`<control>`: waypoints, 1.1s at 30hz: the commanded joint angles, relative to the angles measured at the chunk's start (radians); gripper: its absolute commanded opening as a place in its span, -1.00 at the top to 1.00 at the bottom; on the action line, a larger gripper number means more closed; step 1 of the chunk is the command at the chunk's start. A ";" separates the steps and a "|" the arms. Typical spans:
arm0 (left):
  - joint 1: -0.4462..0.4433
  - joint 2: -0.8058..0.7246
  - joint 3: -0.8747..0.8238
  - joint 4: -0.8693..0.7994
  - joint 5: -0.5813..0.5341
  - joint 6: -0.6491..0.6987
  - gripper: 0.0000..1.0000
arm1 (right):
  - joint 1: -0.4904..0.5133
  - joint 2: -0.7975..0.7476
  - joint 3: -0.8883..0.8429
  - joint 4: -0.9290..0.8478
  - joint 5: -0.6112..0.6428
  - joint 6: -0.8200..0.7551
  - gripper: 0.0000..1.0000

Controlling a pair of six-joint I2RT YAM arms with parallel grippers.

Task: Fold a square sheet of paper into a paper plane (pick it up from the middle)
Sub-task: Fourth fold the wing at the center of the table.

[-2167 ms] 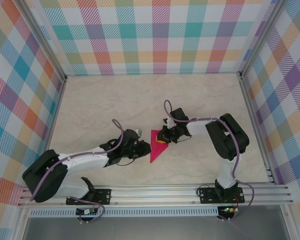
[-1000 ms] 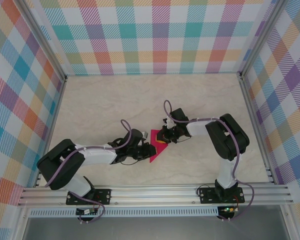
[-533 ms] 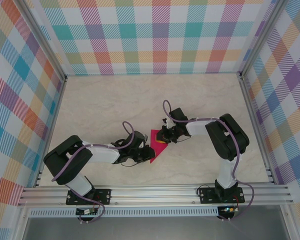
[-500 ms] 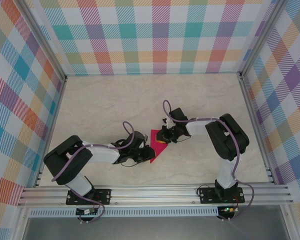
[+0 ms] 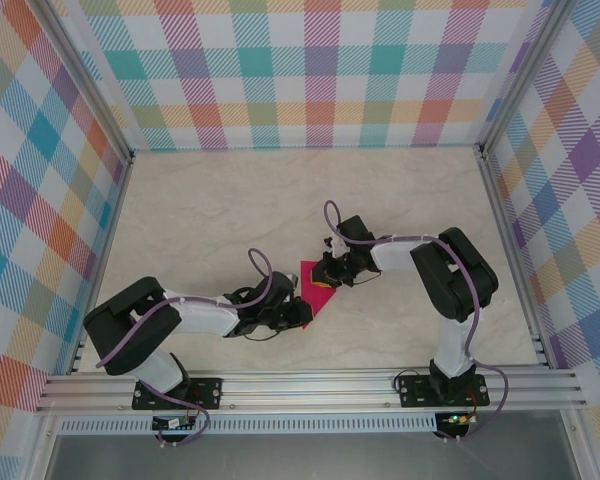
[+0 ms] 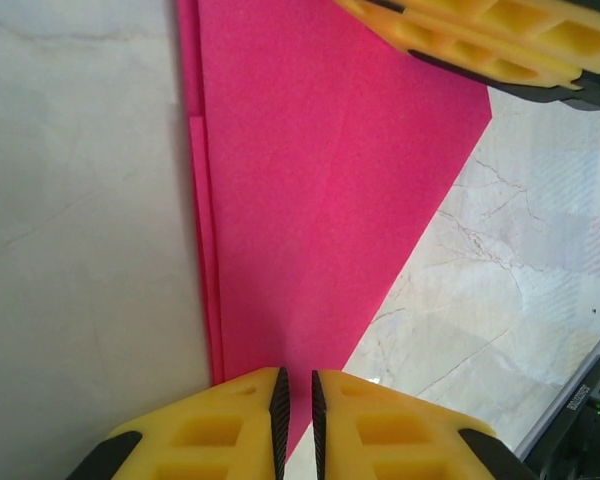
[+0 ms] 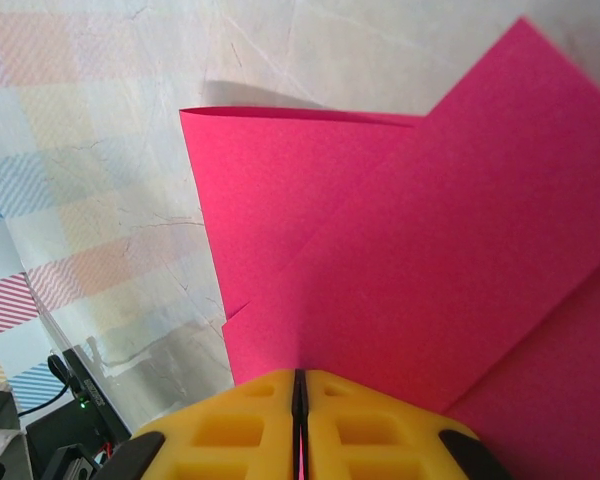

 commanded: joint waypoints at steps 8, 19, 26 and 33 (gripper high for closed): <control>-0.059 -0.051 -0.073 -0.214 0.075 0.003 0.63 | 0.005 0.028 -0.013 -0.129 0.083 -0.019 0.78; -0.058 -0.273 -0.074 -0.348 -0.021 0.013 0.58 | 0.008 -0.012 -0.014 -0.136 0.051 -0.019 0.71; -0.003 -0.380 -0.044 -0.333 -0.062 0.030 0.50 | 0.021 -0.078 0.022 -0.206 0.071 -0.052 0.63; 0.016 -0.220 0.104 -0.282 -0.088 0.080 0.53 | 0.021 -0.110 0.032 -0.186 0.042 -0.032 0.63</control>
